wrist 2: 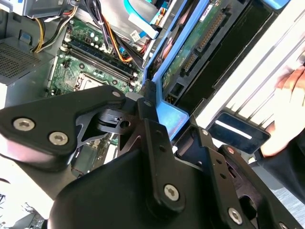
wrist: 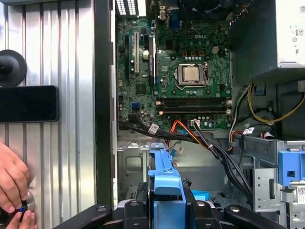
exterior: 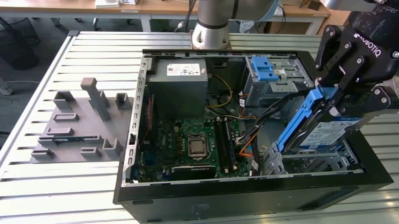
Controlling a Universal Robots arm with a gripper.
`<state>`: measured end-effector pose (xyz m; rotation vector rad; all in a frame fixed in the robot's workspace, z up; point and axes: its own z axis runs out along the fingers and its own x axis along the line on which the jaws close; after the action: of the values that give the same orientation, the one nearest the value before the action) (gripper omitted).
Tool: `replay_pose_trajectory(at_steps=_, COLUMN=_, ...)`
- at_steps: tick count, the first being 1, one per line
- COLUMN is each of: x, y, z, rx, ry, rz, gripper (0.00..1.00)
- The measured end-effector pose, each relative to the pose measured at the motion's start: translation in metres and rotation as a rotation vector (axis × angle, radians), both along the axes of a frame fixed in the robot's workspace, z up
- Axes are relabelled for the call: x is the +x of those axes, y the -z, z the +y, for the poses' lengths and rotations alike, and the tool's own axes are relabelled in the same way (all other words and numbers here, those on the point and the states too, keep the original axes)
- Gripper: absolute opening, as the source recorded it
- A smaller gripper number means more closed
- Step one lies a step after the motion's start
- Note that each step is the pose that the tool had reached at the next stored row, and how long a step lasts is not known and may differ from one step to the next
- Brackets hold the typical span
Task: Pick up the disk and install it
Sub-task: 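Insert the disk into the insertion slot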
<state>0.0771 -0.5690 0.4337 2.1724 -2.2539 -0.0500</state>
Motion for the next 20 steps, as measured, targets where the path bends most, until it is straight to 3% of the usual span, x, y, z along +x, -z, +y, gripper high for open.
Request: replay_pose_trajectory(at_steps=20, x=0.0000, y=0.0120, z=0.0000, rx=0.0002, ry=0.000, rz=0.0000, gripper=0.36)
